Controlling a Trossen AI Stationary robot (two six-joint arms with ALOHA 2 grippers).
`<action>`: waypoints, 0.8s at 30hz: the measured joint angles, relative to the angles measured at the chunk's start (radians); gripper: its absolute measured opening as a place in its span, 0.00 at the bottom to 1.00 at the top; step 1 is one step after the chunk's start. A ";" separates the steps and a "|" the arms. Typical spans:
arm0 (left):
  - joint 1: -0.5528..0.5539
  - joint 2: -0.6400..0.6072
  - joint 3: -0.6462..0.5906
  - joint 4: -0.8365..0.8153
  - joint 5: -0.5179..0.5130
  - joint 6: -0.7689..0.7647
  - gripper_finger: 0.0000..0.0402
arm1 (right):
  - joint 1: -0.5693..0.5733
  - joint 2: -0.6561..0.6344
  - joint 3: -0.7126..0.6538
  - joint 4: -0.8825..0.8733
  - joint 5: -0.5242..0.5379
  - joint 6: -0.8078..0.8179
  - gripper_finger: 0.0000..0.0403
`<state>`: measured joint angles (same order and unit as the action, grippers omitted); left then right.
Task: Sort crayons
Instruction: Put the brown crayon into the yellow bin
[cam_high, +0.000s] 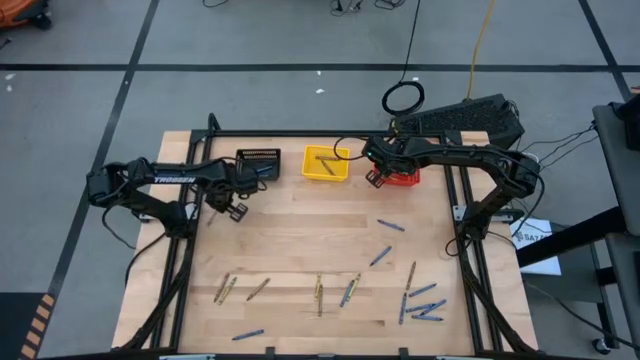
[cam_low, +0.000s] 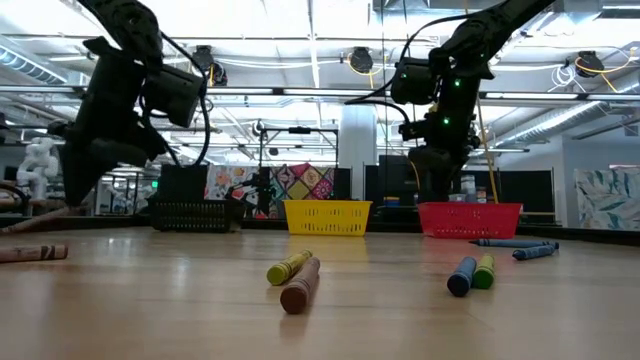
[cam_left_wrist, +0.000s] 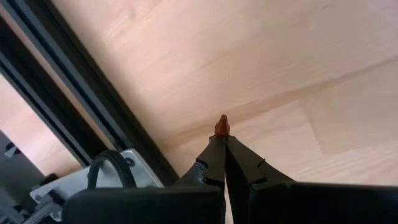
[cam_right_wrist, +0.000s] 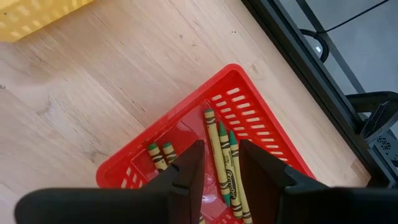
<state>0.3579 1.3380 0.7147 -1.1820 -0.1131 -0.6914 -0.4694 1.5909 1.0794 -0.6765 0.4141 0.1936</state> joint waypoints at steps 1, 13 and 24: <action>-0.001 0.000 0.000 -0.001 0.000 0.000 0.00 | 0.000 0.000 0.000 0.000 0.000 0.000 0.21; 0.000 0.000 -0.011 0.016 0.018 0.058 0.00 | 0.000 0.000 0.000 -0.002 0.000 0.002 0.21; 0.000 0.000 -0.011 -0.013 -0.038 0.156 0.00 | 0.000 0.000 0.000 -0.005 0.000 0.003 0.21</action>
<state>0.3576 1.3380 0.7033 -1.1954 -0.1509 -0.5359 -0.4694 1.5909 1.0794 -0.6816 0.4137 0.1967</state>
